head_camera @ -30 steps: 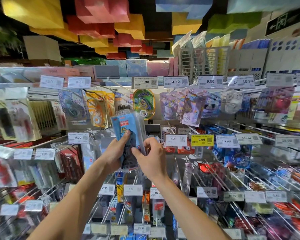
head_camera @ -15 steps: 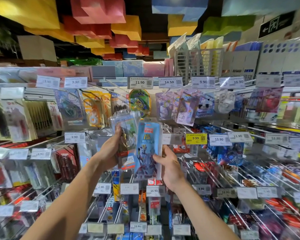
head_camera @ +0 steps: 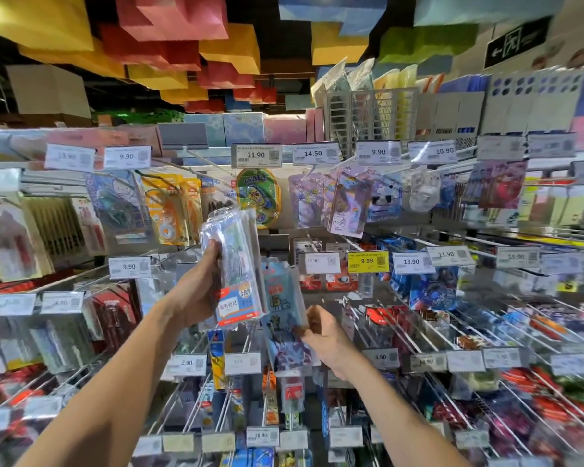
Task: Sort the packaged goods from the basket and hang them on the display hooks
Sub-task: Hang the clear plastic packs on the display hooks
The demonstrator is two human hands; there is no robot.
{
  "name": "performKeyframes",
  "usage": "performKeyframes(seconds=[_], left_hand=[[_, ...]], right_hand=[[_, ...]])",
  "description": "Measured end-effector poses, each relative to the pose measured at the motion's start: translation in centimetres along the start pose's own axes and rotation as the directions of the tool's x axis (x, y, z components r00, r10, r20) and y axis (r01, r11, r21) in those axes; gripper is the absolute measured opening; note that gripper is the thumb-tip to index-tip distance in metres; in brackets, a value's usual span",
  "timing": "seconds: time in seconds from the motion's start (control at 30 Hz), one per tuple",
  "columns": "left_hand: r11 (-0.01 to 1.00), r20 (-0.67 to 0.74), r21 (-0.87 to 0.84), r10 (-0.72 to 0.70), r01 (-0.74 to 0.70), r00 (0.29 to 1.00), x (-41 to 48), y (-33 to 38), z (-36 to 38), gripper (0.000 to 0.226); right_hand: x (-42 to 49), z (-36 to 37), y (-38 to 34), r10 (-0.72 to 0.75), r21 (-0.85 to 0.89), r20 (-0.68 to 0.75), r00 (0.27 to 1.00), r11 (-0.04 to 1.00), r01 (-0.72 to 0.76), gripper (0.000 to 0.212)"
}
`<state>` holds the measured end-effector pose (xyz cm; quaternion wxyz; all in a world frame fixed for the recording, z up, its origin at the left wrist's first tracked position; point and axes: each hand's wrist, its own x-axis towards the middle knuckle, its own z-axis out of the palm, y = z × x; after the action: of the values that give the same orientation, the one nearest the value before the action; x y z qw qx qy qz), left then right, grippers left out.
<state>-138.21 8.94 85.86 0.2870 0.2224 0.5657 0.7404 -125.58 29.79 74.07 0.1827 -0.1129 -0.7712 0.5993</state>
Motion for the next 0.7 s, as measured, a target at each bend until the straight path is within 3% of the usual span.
performKeyframes(seconds=[0.17, 0.27, 0.37, 0.47, 0.57, 0.7], left_hand=[[1.0, -0.002, 0.0, -0.014, 0.014, 1.0, -0.3, 0.2, -0.2, 0.071], [1.0, -0.028, -0.023, -0.022, 0.021, 0.999, 0.0, 0.2, -0.5, 0.073], [1.0, -0.008, -0.019, 0.007, -0.007, 1.0, -0.1, 0.4, -0.2, 0.064], [1.0, -0.011, -0.007, 0.021, -0.021, 1.0, 0.1, 0.2, -0.2, 0.064], [1.0, -0.016, 0.003, -0.009, 0.009, 1.0, 0.3, 0.0, -0.6, 0.067], [1.0, 0.002, -0.005, -0.015, 0.015, 1.0, 0.3, 0.0, -0.7, 0.073]], right_hand=[[2.2, 2.3, -0.2, -0.007, 0.036, -0.066, 0.998, 0.999, 0.009, 0.019], [2.7, 2.5, 0.3, 0.017, 0.051, -0.055, 0.998, 0.999, -0.014, 0.018], [2.9, 2.7, 1.0, 0.044, 0.099, -0.029, 0.999, 0.994, -0.041, 0.03], [3.1, 3.1, 1.9, 0.044, 0.162, 0.016, 0.999, 0.986, -0.046, 0.022], [3.6, 3.4, 2.6, 0.071, 0.188, 0.043, 0.997, 0.979, -0.078, 0.037], [4.1, 3.3, 1.4, 0.145, 0.249, 0.015, 0.989, 0.958, -0.144, 0.023]])
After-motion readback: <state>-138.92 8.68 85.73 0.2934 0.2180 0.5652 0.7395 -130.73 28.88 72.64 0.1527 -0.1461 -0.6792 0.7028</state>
